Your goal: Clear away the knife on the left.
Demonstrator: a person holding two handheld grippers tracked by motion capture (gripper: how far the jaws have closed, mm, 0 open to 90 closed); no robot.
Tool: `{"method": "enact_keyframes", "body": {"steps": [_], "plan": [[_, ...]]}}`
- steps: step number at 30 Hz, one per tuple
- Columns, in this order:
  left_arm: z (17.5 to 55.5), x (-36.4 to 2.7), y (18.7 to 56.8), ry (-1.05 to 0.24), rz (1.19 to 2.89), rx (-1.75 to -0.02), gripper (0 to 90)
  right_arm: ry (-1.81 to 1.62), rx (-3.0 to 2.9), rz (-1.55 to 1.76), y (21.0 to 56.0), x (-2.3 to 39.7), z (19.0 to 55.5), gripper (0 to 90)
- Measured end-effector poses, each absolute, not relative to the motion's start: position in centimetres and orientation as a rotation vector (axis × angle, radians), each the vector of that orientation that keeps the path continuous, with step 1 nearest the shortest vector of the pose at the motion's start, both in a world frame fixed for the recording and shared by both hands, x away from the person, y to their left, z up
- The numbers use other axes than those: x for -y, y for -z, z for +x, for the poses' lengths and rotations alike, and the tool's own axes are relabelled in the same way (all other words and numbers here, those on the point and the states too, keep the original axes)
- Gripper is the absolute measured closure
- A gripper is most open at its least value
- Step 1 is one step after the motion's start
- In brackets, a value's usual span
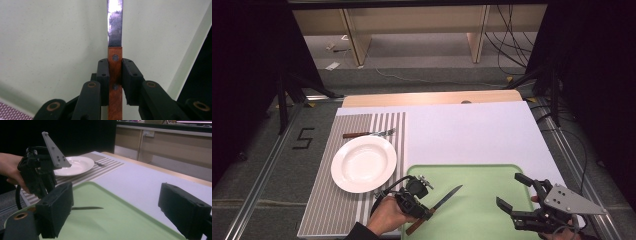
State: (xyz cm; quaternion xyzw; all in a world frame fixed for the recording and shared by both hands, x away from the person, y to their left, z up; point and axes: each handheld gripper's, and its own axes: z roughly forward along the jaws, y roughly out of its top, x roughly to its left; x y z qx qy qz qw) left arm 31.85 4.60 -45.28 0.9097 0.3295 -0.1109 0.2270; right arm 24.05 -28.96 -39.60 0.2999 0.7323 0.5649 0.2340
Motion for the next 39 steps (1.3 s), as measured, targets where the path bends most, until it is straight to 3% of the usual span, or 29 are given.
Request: {"method": "enact_keyframes", "body": {"steps": [17,22,28,31,35,39], "plan": [[31.9,-4.2,46.4,0.334,2.504,-0.949,73.8,-1.557,-2.010,0.825,39.6,29.0,24.1,13.8],[31.7,-4.1,45.6,0.292,2.482,-0.896,57.9,-1.557,-2.011,0.824,39.6,29.0,24.0,13.8],[31.1,-3.7,44.3,0.138,2.448,-0.806,35.0,-1.557,-2.013,0.824,39.5,29.0,24.0,13.8],[30.7,-3.2,44.1,0.113,2.454,-0.756,29.5,-1.558,-2.012,0.823,39.5,29.0,24.0,13.9],[30.3,-2.6,44.0,0.085,2.464,-0.686,30.2,-1.554,-2.014,0.825,39.5,29.0,24.1,13.9],[30.0,-2.1,44.1,0.074,2.473,-0.628,43.7,-1.558,-2.011,0.826,39.5,29.0,24.1,13.9]]}}
